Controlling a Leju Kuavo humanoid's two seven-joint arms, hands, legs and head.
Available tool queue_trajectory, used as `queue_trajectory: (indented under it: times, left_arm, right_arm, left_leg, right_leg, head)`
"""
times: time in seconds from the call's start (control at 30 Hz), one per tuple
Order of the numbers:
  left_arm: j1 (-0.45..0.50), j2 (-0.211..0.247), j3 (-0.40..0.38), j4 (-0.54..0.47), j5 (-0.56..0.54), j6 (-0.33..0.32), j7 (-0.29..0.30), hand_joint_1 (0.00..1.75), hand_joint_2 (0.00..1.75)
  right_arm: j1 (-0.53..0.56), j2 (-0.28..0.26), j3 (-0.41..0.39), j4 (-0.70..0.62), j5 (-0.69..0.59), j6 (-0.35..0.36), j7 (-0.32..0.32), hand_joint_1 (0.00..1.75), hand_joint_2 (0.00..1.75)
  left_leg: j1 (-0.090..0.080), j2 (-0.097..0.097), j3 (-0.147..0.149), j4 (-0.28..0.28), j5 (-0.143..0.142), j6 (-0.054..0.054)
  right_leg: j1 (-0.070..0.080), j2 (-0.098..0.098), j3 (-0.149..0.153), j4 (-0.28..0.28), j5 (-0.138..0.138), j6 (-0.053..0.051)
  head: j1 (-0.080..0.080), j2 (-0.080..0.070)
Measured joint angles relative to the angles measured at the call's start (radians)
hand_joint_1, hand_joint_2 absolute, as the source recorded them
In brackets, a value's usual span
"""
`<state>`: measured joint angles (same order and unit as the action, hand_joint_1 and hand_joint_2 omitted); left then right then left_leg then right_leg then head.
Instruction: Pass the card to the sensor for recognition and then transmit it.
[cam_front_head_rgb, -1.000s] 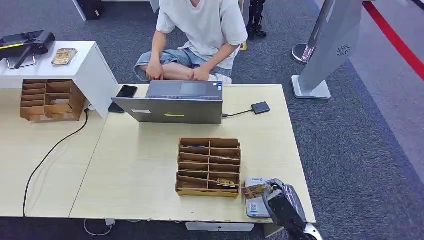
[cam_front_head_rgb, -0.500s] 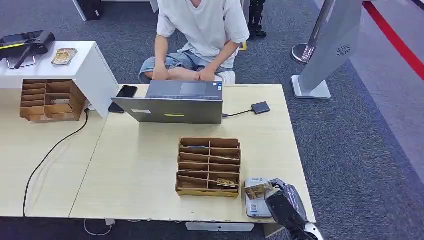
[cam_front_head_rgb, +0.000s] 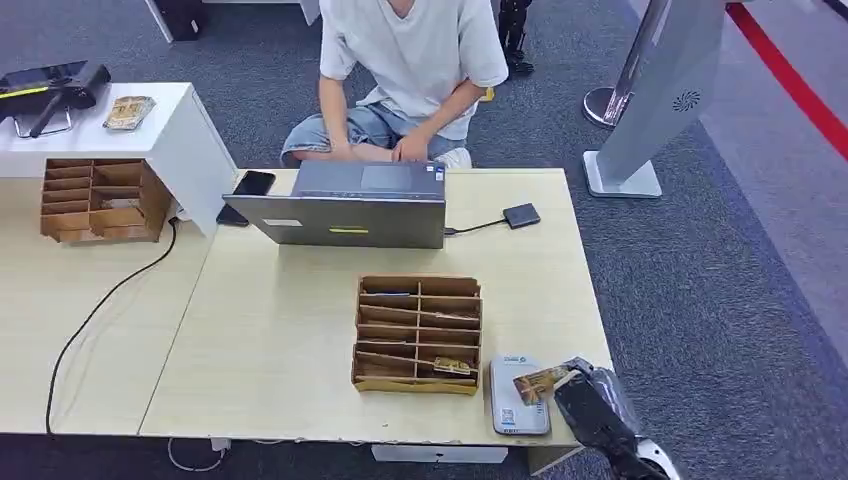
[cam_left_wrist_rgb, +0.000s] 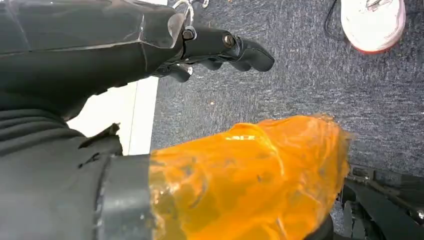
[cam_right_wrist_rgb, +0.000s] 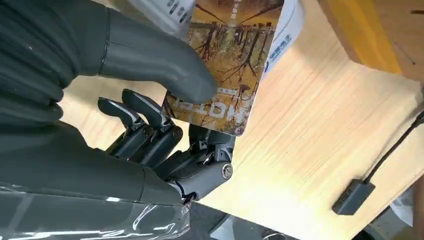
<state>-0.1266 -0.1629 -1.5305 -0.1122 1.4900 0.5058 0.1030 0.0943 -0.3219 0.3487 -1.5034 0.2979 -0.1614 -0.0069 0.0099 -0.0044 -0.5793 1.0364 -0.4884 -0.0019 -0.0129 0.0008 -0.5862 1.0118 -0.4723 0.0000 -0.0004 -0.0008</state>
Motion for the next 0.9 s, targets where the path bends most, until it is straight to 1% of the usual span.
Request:
queue_trajectory:
  times: [0.23,0.4,0.47,0.73,0.8,0.9]
  left_arm:
    - [0.000,0.001,0.000,0.000,-0.002,0.000,0.000,0.00,0.00]
    - [0.000,0.001,0.000,0.000,-0.011,-0.001,0.000,0.00,0.00]
    - [0.000,0.002,0.000,0.000,-0.016,-0.002,0.000,0.00,0.00]
    - [0.000,0.002,0.000,0.000,-0.017,-0.003,0.000,0.00,0.00]
    - [0.000,0.002,0.000,0.000,-0.020,-0.005,0.000,0.00,0.00]
    - [0.000,0.002,0.000,0.000,-0.027,-0.012,0.000,0.00,0.00]
  right_arm:
    - [-0.026,-0.073,-0.006,-0.028,-0.003,0.084,0.039,1.75,1.75]
    - [-0.057,-0.102,-0.002,-0.029,-0.005,0.141,0.053,1.75,1.75]
    - [-0.067,-0.105,0.002,-0.027,-0.021,0.160,0.040,1.75,1.75]
    - [-0.088,-0.107,0.020,-0.040,-0.119,0.193,-0.035,1.75,1.75]
    - [-0.091,-0.115,0.024,-0.049,-0.153,0.221,-0.049,1.75,1.75]
    - [-0.093,-0.143,0.026,-0.070,-0.218,0.275,-0.072,1.75,1.75]
  left_leg:
    - [0.000,0.000,0.000,0.000,0.000,0.000]
    - [0.000,0.000,0.000,0.000,0.000,0.000]
    - [0.000,0.000,0.000,0.000,0.000,0.000]
    - [0.000,0.000,0.000,0.000,0.000,0.000]
    - [0.000,0.000,0.000,0.000,0.000,0.000]
    - [0.000,0.000,0.000,0.000,0.000,0.001]
  right_leg:
    - [0.000,0.000,0.000,0.000,0.000,0.000]
    - [0.000,0.000,0.000,0.000,0.000,0.000]
    - [0.000,0.000,0.000,0.000,0.000,0.000]
    - [0.000,0.000,0.000,0.000,0.000,0.000]
    - [0.000,0.000,0.000,0.000,0.000,0.001]
    - [0.000,0.000,0.000,0.000,-0.001,0.001]
  head:
    - [0.000,0.000]
    - [0.000,0.000]
    - [0.000,0.000]
    - [0.000,0.000]
    - [0.000,0.000]
    - [0.000,0.000]
